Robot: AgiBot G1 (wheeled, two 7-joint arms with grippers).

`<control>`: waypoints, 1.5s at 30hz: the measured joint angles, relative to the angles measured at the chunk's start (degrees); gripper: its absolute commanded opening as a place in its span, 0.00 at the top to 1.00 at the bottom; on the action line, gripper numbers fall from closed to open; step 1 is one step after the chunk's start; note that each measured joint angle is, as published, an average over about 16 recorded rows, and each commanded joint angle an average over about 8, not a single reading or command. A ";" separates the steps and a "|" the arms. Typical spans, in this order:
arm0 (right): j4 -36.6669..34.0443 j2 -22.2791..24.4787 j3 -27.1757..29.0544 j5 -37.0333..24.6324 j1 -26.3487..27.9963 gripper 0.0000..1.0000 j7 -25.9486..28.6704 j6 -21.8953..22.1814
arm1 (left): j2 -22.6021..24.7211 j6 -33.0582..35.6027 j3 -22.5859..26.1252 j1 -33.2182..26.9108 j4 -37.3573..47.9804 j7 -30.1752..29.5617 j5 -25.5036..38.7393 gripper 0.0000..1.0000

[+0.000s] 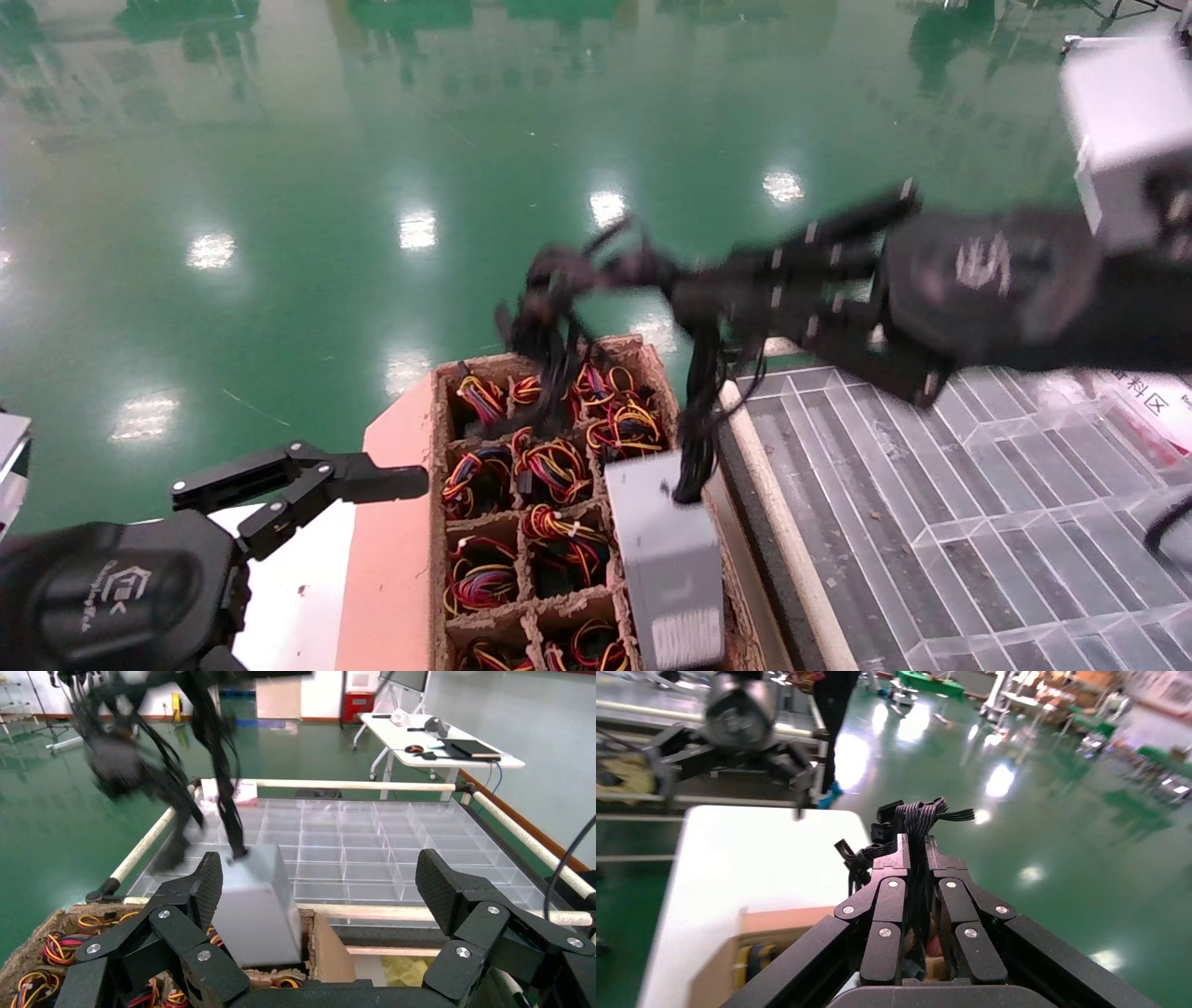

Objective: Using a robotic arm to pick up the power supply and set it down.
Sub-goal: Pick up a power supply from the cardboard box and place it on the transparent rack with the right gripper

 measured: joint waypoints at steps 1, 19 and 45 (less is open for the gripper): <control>-0.98 -0.35 -0.07 -0.35 1.26 1.00 -0.22 -0.07 | 0.00 0.00 0.00 0.00 0.00 0.00 0.00 0.00; -24.83 -7.67 -4.88 -12.26 18.28 1.00 -11.13 5.33 | 0.00 -0.01 0.01 0.00 0.00 0.01 -0.01 0.00; -42.38 -13.59 -5.79 -15.19 13.71 1.00 -21.99 15.45 | -0.01 -0.01 0.03 -0.01 0.00 0.02 -0.02 0.00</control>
